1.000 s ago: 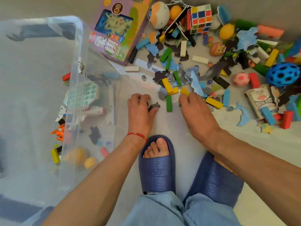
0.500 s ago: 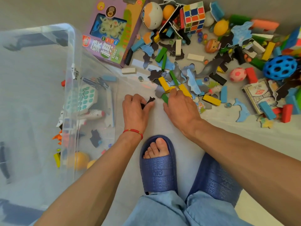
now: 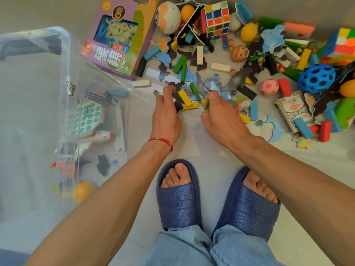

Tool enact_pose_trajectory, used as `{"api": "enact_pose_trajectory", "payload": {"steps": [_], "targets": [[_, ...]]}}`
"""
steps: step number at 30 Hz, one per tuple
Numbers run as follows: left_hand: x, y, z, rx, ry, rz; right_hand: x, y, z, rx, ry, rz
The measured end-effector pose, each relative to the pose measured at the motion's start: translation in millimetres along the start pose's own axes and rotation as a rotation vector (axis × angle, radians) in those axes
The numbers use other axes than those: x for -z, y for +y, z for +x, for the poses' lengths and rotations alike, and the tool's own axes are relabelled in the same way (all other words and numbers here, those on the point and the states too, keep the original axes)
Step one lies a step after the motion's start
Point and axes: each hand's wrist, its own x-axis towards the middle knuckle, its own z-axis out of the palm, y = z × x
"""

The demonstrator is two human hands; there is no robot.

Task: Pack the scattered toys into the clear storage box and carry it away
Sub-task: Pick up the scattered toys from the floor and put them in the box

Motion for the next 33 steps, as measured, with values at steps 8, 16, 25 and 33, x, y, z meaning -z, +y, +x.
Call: {"api": "enact_pose_trajectory", "payload": {"steps": [8,16,25,33], "targets": [[-13,-12,1,0.013,-0.028,0.077,-17,-5,16,-0.047,-0.028,-0.507],[-6,-19,-2,-0.111,-0.059,0.222,-3,-7,10,0.093,-0.038,-0.360],[-1,-8,-17,-0.033,-0.020,0.100,-10,-45,49,0.126,-0.037,-0.414],[-12,-8,0,-0.204,-0.035,0.233,8,-20,33,-0.263,0.092,0.353]]}}
